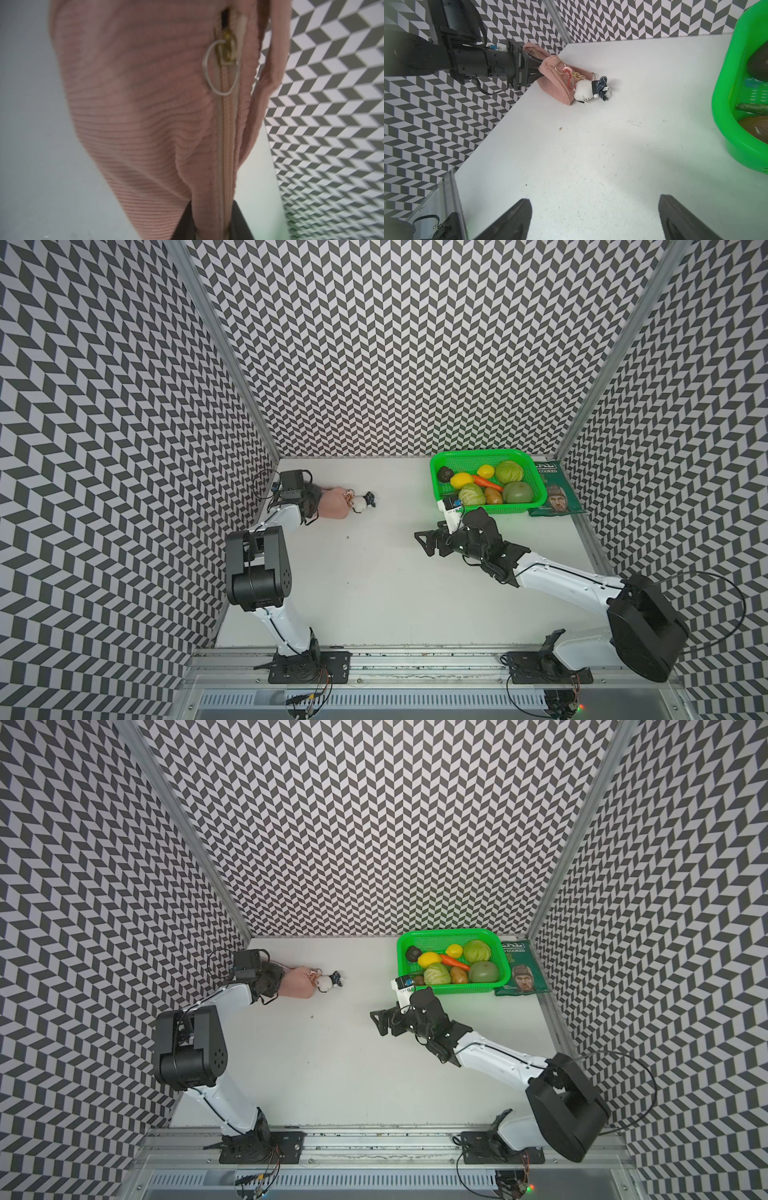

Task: Remove the decoration from the bag
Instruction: Move the bag to the center of the board.

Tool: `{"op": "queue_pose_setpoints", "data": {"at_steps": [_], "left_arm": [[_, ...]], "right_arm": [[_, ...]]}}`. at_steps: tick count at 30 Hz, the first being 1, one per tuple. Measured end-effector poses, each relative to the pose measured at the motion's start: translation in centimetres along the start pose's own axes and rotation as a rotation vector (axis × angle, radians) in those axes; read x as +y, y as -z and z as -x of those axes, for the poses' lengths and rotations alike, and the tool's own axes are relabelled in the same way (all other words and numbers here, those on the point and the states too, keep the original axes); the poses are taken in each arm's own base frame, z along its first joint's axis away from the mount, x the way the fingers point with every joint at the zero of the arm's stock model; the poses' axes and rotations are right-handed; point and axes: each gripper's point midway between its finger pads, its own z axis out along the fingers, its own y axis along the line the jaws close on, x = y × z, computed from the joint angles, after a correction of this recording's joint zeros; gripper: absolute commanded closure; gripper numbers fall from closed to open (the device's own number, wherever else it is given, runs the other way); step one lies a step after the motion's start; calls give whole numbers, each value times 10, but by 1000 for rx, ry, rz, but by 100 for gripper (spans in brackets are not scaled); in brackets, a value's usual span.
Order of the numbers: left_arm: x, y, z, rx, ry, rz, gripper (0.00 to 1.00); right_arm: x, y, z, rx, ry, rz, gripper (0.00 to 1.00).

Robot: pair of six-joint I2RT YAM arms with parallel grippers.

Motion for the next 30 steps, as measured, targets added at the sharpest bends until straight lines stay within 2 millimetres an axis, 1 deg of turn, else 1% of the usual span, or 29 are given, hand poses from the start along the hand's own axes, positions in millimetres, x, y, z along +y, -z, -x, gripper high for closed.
{"op": "queue_pose_setpoints", "data": {"at_steps": [2, 5, 10, 13, 15, 17, 18, 20, 21, 22, 24, 25, 28, 30], "left_arm": [[1, 7, -12, 17, -11, -10, 95], [5, 22, -42, 55, -29, -23, 95], [13, 56, -108, 140, -57, -52, 96], [20, 81, -153, 192, -67, -74, 95], [27, 100, -183, 229, -65, -93, 94], [34, 118, -208, 264, -55, -113, 89], [36, 125, -218, 277, -49, -123, 84], [37, 136, -234, 299, -38, -137, 69], [36, 139, -240, 305, -36, -142, 60], [35, 140, -242, 304, -35, -147, 49], [32, 139, -242, 289, -41, -151, 31], [30, 138, -241, 278, -50, -152, 24], [17, 134, -239, 252, -105, -162, 12], [5, 135, -238, 237, -147, -187, 1]], "right_arm": [[-1, 2, 0, -3, 5, -5, 1], [-2, 5, 0, -6, 12, -13, 0], [-5, 9, 1, -15, 21, -34, 0], [-10, 11, -2, -17, 21, -60, 0], [-14, 11, -3, -20, 19, -78, 0], [-18, 12, -4, -22, 16, -97, 0], [-20, 12, -5, -22, 12, -107, 0], [-24, 13, -8, -23, 1, -127, 0], [-26, 13, -9, -24, -2, -136, 0], [-27, 13, -9, -24, -6, -142, 0], [-29, 14, -9, -27, -14, -152, 0], [-30, 14, -9, -29, -17, -155, 0], [-32, 14, -9, -27, -23, -164, 0], [-32, 14, -11, -22, -29, -166, 0]]}}
